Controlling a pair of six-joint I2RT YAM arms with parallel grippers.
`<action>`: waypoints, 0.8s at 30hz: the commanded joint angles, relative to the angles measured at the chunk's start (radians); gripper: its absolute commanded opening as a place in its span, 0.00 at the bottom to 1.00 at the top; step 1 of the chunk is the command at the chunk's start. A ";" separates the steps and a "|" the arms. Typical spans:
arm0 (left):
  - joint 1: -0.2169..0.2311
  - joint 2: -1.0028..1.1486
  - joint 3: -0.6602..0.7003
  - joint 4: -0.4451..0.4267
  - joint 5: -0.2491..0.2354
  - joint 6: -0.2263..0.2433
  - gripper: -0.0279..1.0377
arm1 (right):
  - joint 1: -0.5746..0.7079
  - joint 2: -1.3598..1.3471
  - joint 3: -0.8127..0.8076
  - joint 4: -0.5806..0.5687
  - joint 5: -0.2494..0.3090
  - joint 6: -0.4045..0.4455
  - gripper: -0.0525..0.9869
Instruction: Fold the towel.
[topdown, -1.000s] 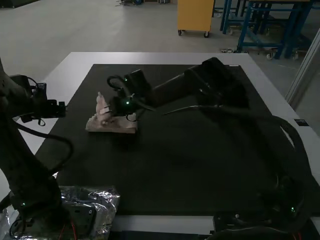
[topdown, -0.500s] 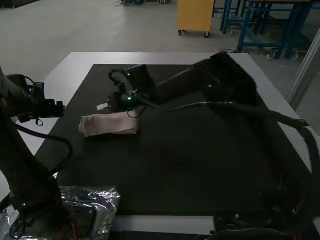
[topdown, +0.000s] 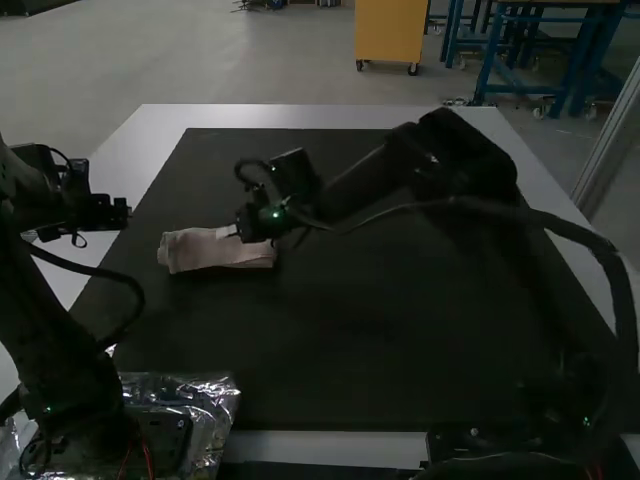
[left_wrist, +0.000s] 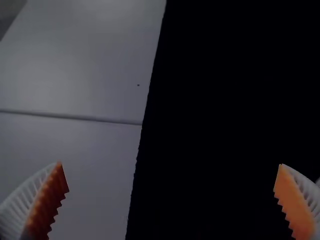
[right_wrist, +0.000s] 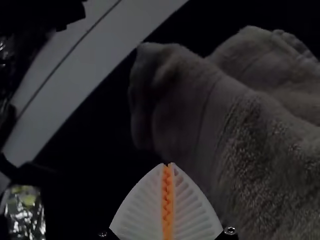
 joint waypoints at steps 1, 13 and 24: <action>-0.005 -0.024 -0.007 0.016 0.001 0.011 0.94 | 0.019 0.029 0.042 0.018 -0.018 0.012 0.03; -0.005 -0.023 -0.007 0.053 0.002 0.006 0.94 | 0.028 0.183 0.230 0.016 -0.018 0.042 0.03; 0.002 -0.024 -0.007 0.063 0.013 0.010 0.94 | 0.030 0.319 0.409 0.007 -0.018 0.066 0.03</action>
